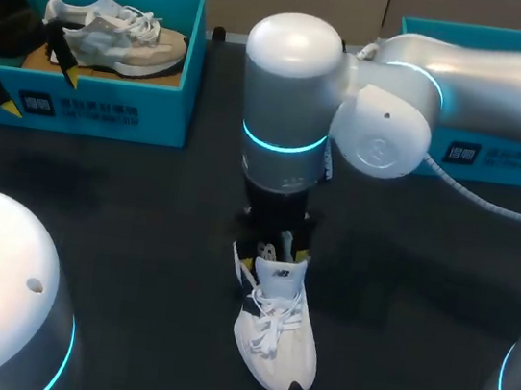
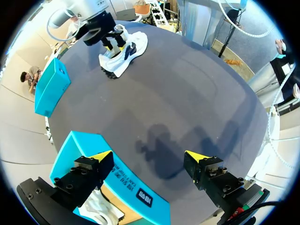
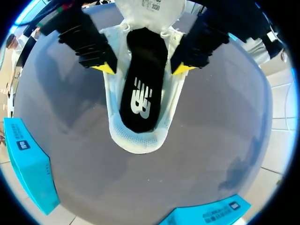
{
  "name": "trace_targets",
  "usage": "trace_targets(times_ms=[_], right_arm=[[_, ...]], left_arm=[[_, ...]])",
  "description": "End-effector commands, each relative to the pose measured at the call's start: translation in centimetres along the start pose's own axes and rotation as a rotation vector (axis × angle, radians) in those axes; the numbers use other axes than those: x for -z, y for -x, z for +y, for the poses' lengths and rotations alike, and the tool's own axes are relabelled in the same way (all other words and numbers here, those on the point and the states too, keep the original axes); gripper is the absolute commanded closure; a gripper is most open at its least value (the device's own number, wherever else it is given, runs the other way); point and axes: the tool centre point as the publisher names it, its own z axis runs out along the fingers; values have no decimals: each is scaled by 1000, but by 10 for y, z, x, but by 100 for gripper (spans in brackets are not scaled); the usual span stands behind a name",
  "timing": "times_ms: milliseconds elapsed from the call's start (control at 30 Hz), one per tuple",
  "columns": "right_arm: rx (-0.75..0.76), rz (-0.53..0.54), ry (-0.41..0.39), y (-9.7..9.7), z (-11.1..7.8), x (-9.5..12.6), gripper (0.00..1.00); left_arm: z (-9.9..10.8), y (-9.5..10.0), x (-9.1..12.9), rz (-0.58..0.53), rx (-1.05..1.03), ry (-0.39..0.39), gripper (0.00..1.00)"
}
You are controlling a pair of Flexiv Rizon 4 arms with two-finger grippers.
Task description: Take the shoe out of the shoebox, open the shoe tongue, remove and reinsert the insole, then place the shoe into the shoebox
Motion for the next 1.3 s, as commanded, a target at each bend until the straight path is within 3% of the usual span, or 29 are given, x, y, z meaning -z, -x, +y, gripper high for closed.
trace_targets(times_ms=[33,600,1300], right_arm=[[-6,-19,14,-2,-4,6,0],[-59,-9,9,-3,-24,8,0],[-164,-39,33,-3,-59,31,0]], left_arm=[[0,-1,0,2,0,3,0],[0,-1,0,2,0,3,0],[0,-1,0,2,0,3,0]])
